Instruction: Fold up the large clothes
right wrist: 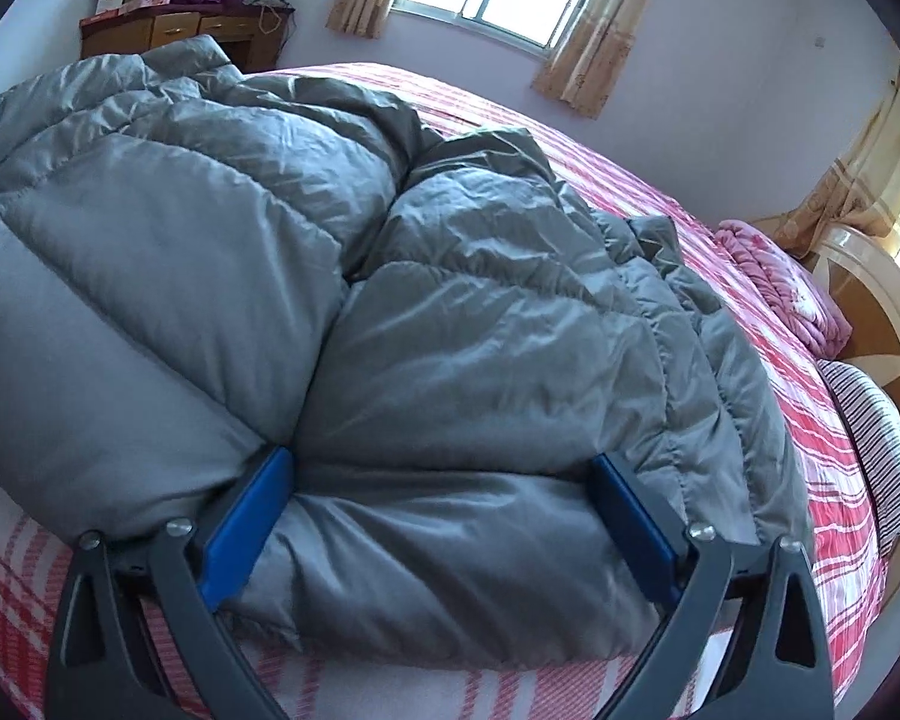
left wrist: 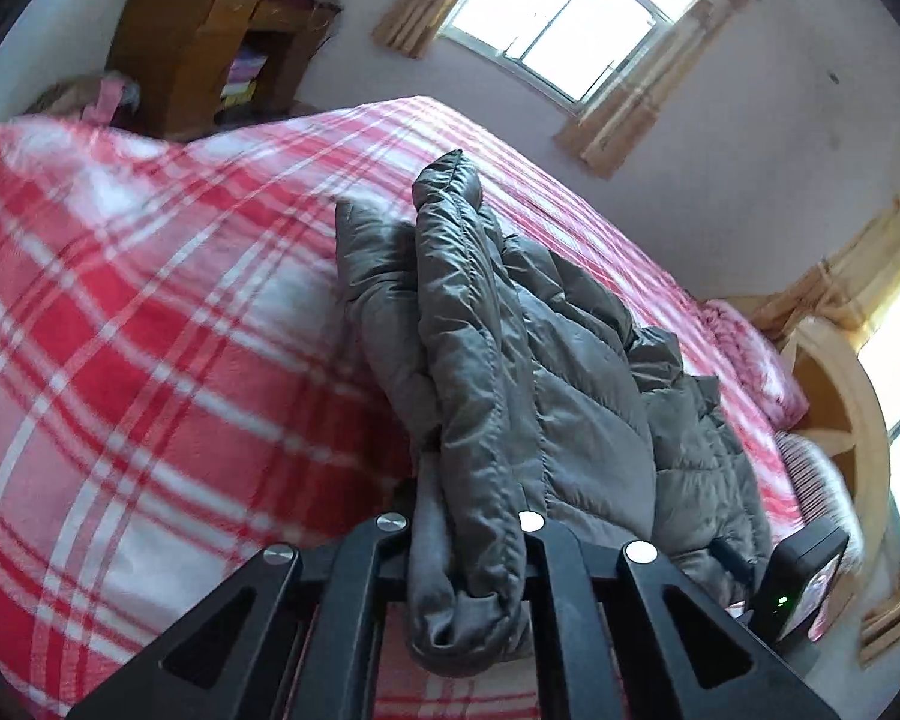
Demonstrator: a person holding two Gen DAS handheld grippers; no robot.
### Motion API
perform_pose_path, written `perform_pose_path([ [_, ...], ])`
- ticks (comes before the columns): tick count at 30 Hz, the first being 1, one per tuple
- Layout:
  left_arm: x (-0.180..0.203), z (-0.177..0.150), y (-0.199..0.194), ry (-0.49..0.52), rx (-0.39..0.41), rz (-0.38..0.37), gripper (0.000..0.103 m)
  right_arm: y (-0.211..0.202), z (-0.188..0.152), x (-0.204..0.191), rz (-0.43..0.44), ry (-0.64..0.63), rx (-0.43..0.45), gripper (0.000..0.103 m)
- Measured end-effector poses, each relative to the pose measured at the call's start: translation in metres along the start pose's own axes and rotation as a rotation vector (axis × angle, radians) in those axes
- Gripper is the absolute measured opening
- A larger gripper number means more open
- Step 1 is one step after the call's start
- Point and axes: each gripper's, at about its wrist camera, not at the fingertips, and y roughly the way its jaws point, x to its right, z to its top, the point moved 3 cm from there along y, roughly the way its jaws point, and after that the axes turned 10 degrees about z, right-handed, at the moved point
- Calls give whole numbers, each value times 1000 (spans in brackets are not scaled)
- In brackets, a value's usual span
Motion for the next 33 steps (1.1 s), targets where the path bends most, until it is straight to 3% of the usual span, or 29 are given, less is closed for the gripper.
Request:
perform_pose_path([
  [5, -32, 2, -11, -79, 7, 8, 5, -6, 0, -23, 6, -45, 13, 101],
  [9, -37, 20, -39, -67, 63, 21, 5, -23, 4, -30, 133, -42, 11, 101],
  [11, -20, 34, -56, -1, 110, 36, 5, -46, 5, -23, 210, -31, 62, 103],
  [14, 16, 48, -71, 115, 166, 48, 5, -77, 1, 11, 238, 10, 150, 103],
  [18, 96, 53, -90, 305, 243, 28, 5, -82, -18, 100, 144, 163, 203, 103],
  [21, 166, 36, -93, 461, 272, -17, 5, -70, -43, 173, 48, 314, 187, 103],
  [25, 257, -10, -68, 687, 271, -45, 5, -60, -83, 235, -32, 466, 163, 103],
  [29, 308, -61, -19, 865, 232, -25, 5, -60, -120, 276, -72, 563, 149, 103],
  [33, 331, -117, 25, 1027, 176, 25, 5, -55, -140, 292, -74, 603, 126, 103],
])
